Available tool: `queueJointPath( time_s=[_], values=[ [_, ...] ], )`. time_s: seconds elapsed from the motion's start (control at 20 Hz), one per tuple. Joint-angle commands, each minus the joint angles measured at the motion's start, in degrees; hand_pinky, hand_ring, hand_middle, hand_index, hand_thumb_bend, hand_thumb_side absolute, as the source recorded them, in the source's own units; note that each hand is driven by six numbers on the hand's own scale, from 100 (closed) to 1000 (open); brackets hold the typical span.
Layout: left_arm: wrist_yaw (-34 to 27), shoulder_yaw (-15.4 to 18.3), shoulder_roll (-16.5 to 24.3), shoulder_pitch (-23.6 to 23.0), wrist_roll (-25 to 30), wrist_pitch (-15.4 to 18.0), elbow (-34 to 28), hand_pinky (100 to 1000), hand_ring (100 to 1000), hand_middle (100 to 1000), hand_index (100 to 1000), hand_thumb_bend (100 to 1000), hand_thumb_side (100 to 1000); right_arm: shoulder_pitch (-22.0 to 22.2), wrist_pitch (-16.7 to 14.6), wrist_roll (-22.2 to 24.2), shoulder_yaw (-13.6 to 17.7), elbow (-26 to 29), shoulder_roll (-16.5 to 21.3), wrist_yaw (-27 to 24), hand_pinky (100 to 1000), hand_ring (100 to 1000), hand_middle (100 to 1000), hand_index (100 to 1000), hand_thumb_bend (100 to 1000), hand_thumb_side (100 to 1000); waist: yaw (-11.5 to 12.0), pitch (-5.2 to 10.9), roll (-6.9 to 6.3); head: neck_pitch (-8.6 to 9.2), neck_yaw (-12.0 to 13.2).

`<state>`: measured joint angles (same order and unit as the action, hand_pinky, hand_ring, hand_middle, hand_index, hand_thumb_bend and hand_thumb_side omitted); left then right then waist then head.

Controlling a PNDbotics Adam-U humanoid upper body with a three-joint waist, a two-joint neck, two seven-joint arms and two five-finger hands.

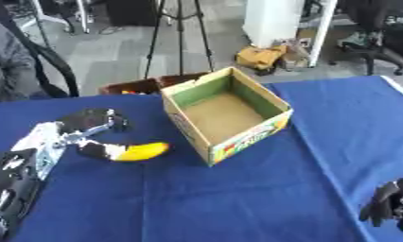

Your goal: Pick up objects on the table and place them in the box.

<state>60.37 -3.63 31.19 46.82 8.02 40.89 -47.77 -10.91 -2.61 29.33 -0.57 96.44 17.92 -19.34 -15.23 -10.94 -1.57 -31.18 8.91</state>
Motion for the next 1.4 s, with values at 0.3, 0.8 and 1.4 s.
queueJointPath(
  time_s=[0.3,0.8,1.4],
  values=[
    [1.5,0.3,0.5,0.3,-0.6,0.2,0.0,579,554,562,798,100,584,-0.7,-0.1,0.1,0.6,0.5,0.5,0.4,514,382,328,566,100,797,0.2,0.63,0.13,-1.42,3.2],
    [3.0,0.2,0.4,0.3,-1.1,0.1,0.3,584,562,573,811,100,565,-0.8,-0.2,0.2,0.7,0.5,0.5,0.5,515,382,328,567,100,798,0.3,0.46,0.09,-2.6,4.2],
    [5.6,0.0,0.2,0.4,-0.4,0.9,0.6,603,593,605,825,100,673,-0.9,-0.2,0.4,0.7,0.4,0.5,0.5,516,382,328,567,100,799,0.1,0.47,-0.1,-2.65,3.6]
  ],
)
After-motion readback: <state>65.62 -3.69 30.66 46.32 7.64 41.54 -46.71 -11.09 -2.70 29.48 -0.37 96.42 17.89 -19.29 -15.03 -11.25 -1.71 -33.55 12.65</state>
